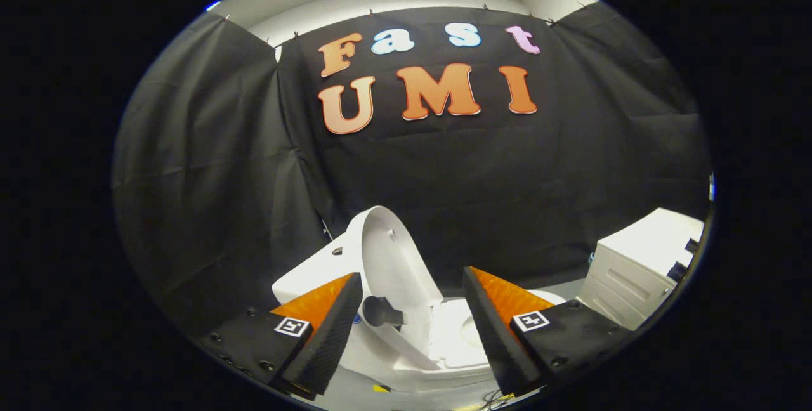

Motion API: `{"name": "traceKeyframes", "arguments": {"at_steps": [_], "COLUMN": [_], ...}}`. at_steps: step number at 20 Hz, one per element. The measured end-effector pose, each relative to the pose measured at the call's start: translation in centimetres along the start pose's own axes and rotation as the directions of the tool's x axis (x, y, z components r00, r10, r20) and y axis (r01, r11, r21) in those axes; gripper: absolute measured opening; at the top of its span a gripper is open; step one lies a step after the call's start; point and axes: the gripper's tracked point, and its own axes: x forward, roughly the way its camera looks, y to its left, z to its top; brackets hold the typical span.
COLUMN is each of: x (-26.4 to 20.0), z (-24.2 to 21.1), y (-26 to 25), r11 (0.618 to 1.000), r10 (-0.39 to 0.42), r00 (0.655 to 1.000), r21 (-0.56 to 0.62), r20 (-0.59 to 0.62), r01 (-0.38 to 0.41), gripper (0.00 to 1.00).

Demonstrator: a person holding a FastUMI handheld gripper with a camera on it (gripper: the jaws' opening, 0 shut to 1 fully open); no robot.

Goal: Open the toilet lid.

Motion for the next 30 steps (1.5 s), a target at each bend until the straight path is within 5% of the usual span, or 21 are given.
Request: {"name": "traceKeyframes", "arguments": {"at_steps": [10, 22, 30], "x": [-6.4, -9.1, -9.8], "z": [10.7, 12.9, 13.2], "y": [-9.2, -9.8, -8.8], "r11": [0.999, 0.991, 0.989], "r10": [0.014, 0.133, 0.147], "r00": [0.997, 0.982, 0.980], "r21": [-0.047, -0.027, -0.045], "r20": [0.076, 0.132, 0.136], "r01": [-0.011, -0.131, -0.142], "gripper": [1.00, 1.00, 1.00]}}
